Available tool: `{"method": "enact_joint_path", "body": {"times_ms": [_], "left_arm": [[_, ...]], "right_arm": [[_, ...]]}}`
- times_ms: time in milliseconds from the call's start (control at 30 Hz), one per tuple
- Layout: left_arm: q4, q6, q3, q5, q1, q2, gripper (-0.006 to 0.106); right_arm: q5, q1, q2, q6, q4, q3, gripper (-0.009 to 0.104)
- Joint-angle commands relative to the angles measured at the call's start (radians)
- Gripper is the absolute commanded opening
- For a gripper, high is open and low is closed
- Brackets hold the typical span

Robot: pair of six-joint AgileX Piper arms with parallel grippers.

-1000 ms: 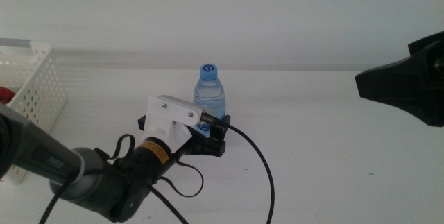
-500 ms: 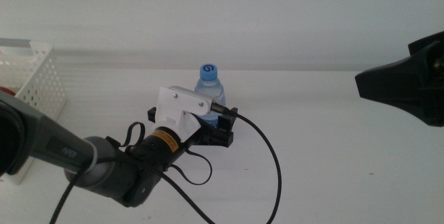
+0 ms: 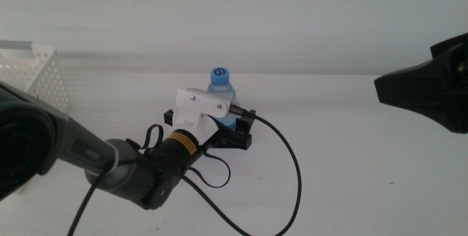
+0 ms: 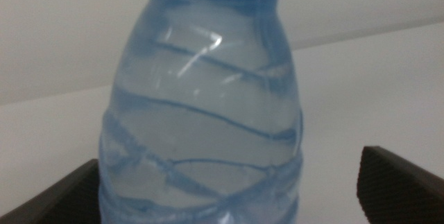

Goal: Use arms to grab the bottles and put them into the dustbin to the left of the table.

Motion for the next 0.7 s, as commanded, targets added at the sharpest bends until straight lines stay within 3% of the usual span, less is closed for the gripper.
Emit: {"method": "enact_joint_path", "body": {"times_ms": [0,667], "left_arm": [[0.001,-0.009,-0.017,0.003,0.002,0.01,0.094],[-0.008,0.013,-0.103,0.002,0.002,0.083,0.094]], "right_arm": [[-0.004,0.002,-0.004,-0.009,-0.008,-0.006,0.077],[-0.004,0.002,-0.004,-0.009,-0.008,-0.006,0.077]]}}
